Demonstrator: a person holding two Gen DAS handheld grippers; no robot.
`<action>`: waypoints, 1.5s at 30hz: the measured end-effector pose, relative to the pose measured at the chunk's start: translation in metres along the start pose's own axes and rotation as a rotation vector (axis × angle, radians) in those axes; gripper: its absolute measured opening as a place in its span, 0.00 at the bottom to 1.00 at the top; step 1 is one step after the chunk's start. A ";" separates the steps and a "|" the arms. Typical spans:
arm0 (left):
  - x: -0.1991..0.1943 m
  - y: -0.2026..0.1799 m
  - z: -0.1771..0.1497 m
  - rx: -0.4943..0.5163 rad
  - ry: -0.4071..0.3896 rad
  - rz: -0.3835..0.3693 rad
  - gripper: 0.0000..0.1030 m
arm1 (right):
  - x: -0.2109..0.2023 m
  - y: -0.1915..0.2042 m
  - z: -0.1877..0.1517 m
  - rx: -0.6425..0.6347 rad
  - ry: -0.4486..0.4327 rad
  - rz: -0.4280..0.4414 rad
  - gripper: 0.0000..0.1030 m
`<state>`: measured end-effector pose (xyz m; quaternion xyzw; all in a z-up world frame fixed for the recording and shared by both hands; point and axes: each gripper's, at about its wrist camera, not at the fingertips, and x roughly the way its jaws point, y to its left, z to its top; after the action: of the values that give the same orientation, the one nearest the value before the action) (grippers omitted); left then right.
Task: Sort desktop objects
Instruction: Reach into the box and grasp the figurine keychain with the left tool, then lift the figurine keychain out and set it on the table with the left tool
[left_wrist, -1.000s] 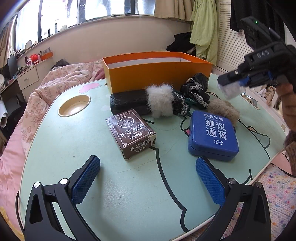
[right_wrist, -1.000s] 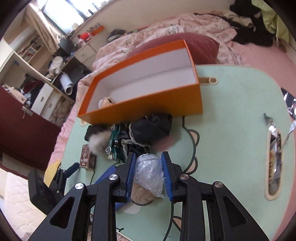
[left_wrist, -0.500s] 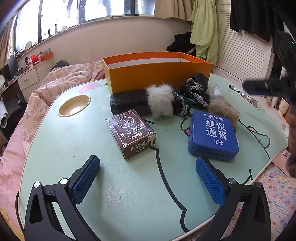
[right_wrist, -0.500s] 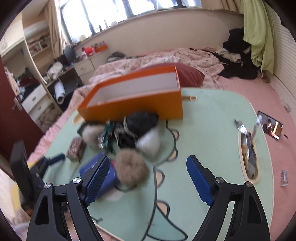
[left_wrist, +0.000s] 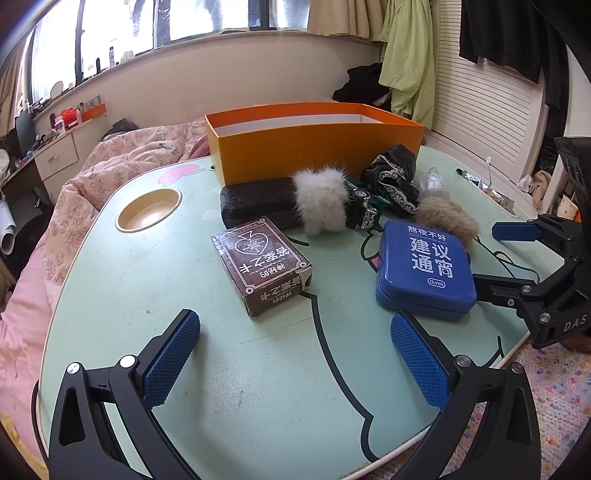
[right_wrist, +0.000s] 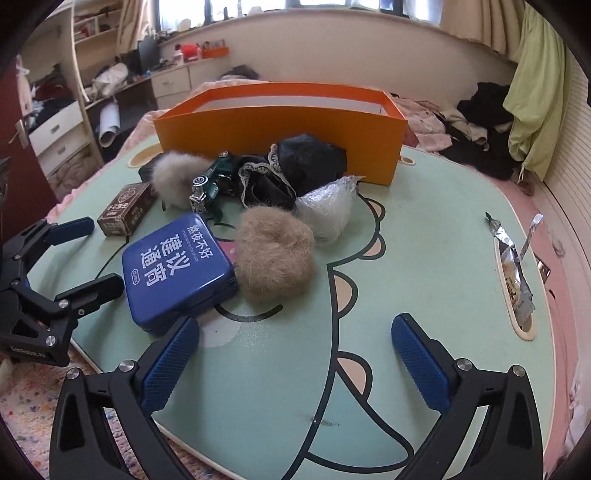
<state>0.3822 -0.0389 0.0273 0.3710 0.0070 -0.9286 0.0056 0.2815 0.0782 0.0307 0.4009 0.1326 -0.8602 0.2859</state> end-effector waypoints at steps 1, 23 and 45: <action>0.000 0.000 0.001 0.001 0.004 -0.006 1.00 | 0.000 -0.001 0.000 0.001 -0.001 0.001 1.00; 0.099 0.043 0.209 -0.032 0.511 -0.019 0.44 | -0.004 0.005 0.000 -0.003 -0.015 0.006 1.00; 0.143 0.034 0.225 -0.088 0.441 0.002 0.29 | -0.005 0.012 -0.003 0.000 -0.025 0.009 1.00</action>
<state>0.1244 -0.0777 0.0912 0.5642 0.0483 -0.8239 0.0212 0.2931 0.0715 0.0324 0.3907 0.1272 -0.8638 0.2917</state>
